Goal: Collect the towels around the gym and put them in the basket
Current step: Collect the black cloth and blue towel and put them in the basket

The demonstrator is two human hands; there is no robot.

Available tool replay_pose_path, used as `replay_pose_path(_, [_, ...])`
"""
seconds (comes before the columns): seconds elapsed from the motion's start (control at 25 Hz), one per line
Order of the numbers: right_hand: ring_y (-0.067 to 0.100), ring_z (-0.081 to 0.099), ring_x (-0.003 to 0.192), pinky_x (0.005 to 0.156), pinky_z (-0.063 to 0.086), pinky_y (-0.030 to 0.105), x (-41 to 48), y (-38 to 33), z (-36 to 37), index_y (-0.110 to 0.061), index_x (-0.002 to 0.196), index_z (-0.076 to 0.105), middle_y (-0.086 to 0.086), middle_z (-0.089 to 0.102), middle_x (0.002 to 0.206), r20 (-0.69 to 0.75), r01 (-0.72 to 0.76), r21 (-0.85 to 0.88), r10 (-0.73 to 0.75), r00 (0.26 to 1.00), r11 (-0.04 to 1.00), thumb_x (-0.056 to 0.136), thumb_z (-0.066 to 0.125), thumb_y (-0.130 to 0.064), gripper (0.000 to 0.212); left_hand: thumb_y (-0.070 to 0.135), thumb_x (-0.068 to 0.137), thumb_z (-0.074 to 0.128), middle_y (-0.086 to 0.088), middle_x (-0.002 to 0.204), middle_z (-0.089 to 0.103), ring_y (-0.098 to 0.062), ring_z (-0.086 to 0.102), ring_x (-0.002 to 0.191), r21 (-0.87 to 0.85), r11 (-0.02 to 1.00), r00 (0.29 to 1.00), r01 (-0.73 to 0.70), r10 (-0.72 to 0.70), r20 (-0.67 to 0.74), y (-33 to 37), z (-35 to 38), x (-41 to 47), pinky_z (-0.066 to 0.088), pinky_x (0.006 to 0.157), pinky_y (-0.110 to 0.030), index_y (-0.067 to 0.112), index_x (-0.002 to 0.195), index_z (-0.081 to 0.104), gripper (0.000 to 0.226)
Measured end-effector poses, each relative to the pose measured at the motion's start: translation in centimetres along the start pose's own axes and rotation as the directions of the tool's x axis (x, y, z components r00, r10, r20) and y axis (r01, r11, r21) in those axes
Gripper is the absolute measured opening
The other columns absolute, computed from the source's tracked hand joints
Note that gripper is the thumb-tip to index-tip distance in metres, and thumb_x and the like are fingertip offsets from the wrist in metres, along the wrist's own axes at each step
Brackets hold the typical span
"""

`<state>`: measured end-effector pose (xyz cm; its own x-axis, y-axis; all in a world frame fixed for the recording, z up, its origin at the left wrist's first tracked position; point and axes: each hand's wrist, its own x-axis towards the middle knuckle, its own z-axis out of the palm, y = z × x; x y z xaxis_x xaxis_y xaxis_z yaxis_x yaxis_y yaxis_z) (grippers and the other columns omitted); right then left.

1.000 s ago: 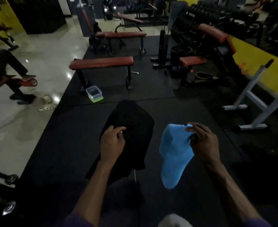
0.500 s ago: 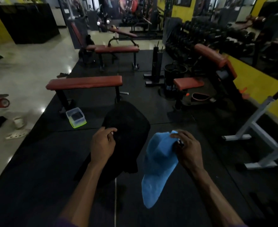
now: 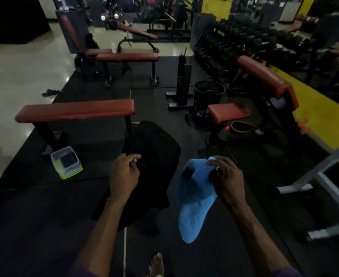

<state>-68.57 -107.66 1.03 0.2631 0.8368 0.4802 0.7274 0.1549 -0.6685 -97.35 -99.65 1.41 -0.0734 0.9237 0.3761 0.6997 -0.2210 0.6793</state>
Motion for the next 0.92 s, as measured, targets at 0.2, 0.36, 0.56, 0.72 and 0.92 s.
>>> replay_pose_path(0.2, [0.021,0.067,0.106,0.090,0.057,0.042,12.1,3.0,4.8,-0.019,0.110,0.074,0.001,0.069,0.118,-0.096,-0.024,0.001,0.024,0.995,1.000,0.077,0.068,0.015,0.047,-0.009,0.087,0.059,0.000,0.084,0.063,-0.016,0.060,0.076,-0.002,0.999,0.998,-0.035,0.035,0.043,-0.7,4.7,12.7,0.034,0.069,-0.002,0.009,0.099,0.078,0.029])
replay_pose_path(0.36, [0.029,0.069,0.106,0.089,0.057,0.046,22.1,6.4,9.1,-0.010,0.105,0.076,0.009,0.072,0.118,-0.105,-0.047,-0.010,0.046,0.993,0.999,0.070,0.068,0.021,0.047,-0.006,0.088,0.059,-0.007,0.090,0.069,-0.021,0.065,0.080,0.017,0.999,0.998,-0.034,0.033,0.054,-1.6,10.1,23.5,0.040,0.073,-0.019,0.010,0.102,0.078,0.029])
replay_pose_path(0.56, [0.034,0.069,0.106,0.092,0.056,0.051,35.5,12.8,13.9,-0.002,0.101,0.076,0.015,0.073,0.114,-0.131,-0.032,-0.005,0.031,0.991,0.999,0.063,0.063,0.025,0.048,-0.008,0.087,0.059,-0.008,0.095,0.071,-0.023,0.066,0.080,0.012,0.999,0.998,-0.052,0.051,0.048,-2.1,18.7,36.5,0.043,0.075,-0.023,0.009,0.102,0.078,0.029])
replay_pose_path(0.72, [0.034,0.069,0.108,0.097,0.054,0.047,46.7,17.0,16.4,0.000,0.103,0.076,0.016,0.072,0.116,-0.134,-0.029,-0.003,0.029,0.991,1.000,0.062,0.060,0.026,0.051,-0.008,0.087,0.059,-0.007,0.097,0.073,-0.024,0.068,0.085,0.016,0.999,0.999,-0.041,0.041,0.021,-1.3,24.6,46.6,0.038,0.077,-0.013,0.010,0.102,0.077,0.030])
replay_pose_path(0.92, [0.035,0.069,0.105,0.095,0.054,0.044,58.9,21.9,18.8,0.002,0.105,0.073,0.020,0.071,0.112,-0.099,-0.068,-0.021,0.065,0.993,0.997,0.069,0.059,0.026,0.046,-0.005,0.090,0.052,-0.007,0.112,0.071,-0.020,0.065,0.102,-0.050,0.997,0.996,0.062,-0.059,0.061,-1.3,31.7,58.1,0.043,0.090,-0.025,0.011,0.108,0.075,0.033])
